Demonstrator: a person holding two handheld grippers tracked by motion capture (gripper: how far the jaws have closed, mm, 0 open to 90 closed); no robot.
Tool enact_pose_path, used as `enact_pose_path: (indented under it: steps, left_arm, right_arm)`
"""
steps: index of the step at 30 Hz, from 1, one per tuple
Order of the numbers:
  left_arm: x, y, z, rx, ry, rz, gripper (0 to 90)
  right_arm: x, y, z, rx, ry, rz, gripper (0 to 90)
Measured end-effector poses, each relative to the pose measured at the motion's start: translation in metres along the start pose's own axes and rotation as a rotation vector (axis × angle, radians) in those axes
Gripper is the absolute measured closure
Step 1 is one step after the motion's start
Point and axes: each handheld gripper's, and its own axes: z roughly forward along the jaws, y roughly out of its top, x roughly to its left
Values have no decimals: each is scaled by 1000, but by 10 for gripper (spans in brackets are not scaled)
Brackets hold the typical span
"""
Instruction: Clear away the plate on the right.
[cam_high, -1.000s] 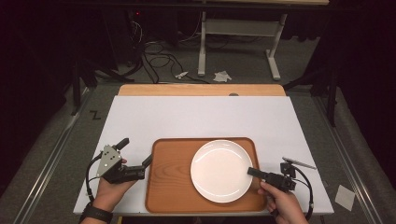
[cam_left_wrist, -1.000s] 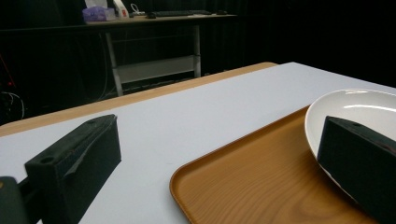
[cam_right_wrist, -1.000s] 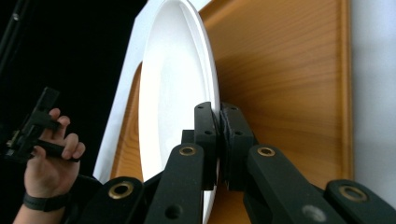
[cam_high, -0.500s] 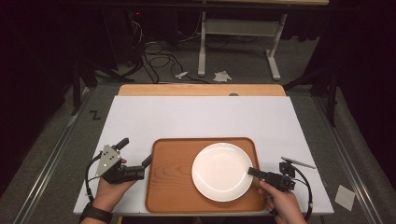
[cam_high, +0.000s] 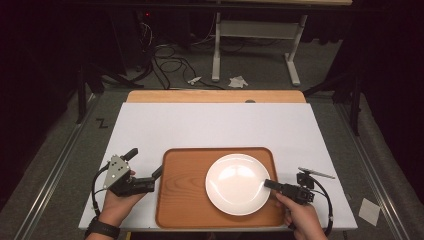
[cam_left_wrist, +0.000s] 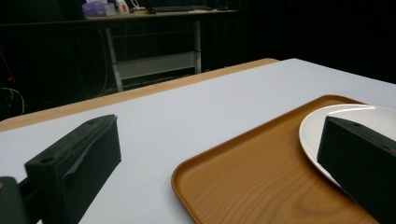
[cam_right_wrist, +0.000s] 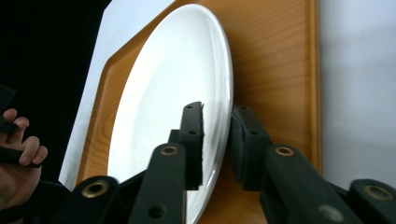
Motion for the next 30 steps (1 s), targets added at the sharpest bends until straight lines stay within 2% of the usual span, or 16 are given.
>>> enact_pose_path:
  steps: [3,9,13,18,22,24,28,30]
  left_arm:
    - [0,0,0,5,-2,-3,0]
    - [-2,-1,-1,10,-2,9,0]
    - [0,-2,-2,12,4,5,0]
    - [0,-3,-2,25,11,-11,0]
    - [-1,-4,-1,37,7,-16,0]
    - [-1,-5,1,44,6,-18,0]
    - [-3,-4,1,57,1,-14,0]
    - [-4,-4,1,58,1,-14,0]
  right_arm:
    - [1,0,0,-2,-1,-9,709]
    - [4,1,-2,-16,-39,-35,615]
    - [4,6,-9,-47,5,-28,613]
    - [6,9,-13,-72,-1,-56,592]
    - [8,12,-21,-120,-76,-175,538]
    - [8,15,-29,-176,-119,-253,495]
    - [7,18,-43,-265,-165,-348,389]
    - [7,18,-50,-307,-216,-449,362]
